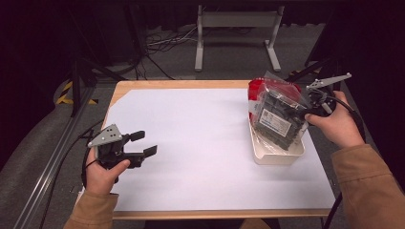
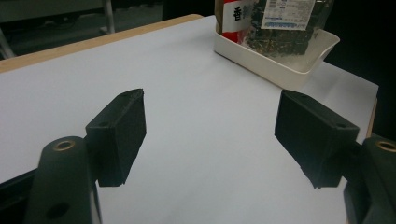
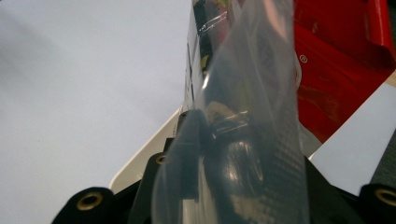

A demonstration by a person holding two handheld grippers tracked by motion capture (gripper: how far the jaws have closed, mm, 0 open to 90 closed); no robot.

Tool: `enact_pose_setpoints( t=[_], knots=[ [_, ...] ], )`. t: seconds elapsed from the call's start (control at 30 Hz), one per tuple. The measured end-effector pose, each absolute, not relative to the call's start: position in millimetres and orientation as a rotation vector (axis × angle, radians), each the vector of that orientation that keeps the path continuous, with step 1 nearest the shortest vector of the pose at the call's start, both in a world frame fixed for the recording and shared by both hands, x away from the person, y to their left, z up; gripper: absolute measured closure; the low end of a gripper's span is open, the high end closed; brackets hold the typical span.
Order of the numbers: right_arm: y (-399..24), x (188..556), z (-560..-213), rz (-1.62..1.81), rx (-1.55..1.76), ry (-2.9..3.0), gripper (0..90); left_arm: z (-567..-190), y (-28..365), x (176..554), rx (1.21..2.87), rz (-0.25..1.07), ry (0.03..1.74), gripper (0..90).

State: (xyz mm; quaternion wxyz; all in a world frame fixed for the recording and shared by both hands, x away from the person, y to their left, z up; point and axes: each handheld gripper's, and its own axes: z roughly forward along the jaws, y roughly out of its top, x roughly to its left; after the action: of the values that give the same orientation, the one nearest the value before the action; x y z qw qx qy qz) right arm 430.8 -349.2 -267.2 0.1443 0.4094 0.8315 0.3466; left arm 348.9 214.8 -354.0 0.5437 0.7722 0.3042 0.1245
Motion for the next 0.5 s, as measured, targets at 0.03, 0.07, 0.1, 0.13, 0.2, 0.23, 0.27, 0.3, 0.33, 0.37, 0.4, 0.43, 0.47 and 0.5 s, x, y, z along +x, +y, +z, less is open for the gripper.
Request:
enact_pose_setpoints(
  t=[0.03,0.07,0.1,0.13,0.2,0.23,0.27,0.3,0.33,0.37,0.4,0.43,0.47,0.5],
  knots=[
    [-350,432,-268,1.012,1.186,2.398,73.1,-354,215,348,1.831,0.287,0.727,25.7],
    [-350,433,-268,1.016,1.177,2.403,73.6,-354,215,348,1.835,0.290,0.727,25.7],
    [-350,434,-267,1.021,1.170,2.414,74.2,-355,214,348,1.837,0.287,0.732,25.7],
    [-347,436,-266,1.019,1.158,2.430,74.5,-355,214,348,1.837,0.285,0.732,25.7],
    [-344,436,-265,1.013,1.134,2.443,74.9,-355,213,348,1.835,0.284,0.730,25.7],
    [-343,436,-265,1.012,1.129,2.445,75.0,-355,213,348,1.840,0.292,0.721,25.7],
    [-341,434,-266,1.008,1.120,2.444,75.0,-354,213,347,1.841,0.291,0.722,25.7],
    [-341,432,-267,1.009,1.110,2.442,74.9,-355,213,347,1.836,0.288,0.725,25.7],
    [-342,431,-267,1.014,1.110,2.438,74.8,-354,214,348,1.836,0.291,0.723,25.8],
    [-344,430,-268,1.018,1.110,2.431,74.6,-355,214,348,1.835,0.290,0.723,25.7],
    [-345,428,-269,1.027,1.118,2.423,74.4,-355,214,348,1.835,0.290,0.723,25.6],
    [-345,428,-269,1.027,1.118,2.423,74.4,-355,214,348,1.835,0.291,0.725,25.6],
    [-350,426,-271,1.047,1.115,2.403,73.1,-354,215,348,1.834,0.295,0.724,25.1],
    [-352,425,-271,1.054,1.116,2.390,72.3,-354,216,348,1.832,0.289,0.731,24.8]
  ],
)
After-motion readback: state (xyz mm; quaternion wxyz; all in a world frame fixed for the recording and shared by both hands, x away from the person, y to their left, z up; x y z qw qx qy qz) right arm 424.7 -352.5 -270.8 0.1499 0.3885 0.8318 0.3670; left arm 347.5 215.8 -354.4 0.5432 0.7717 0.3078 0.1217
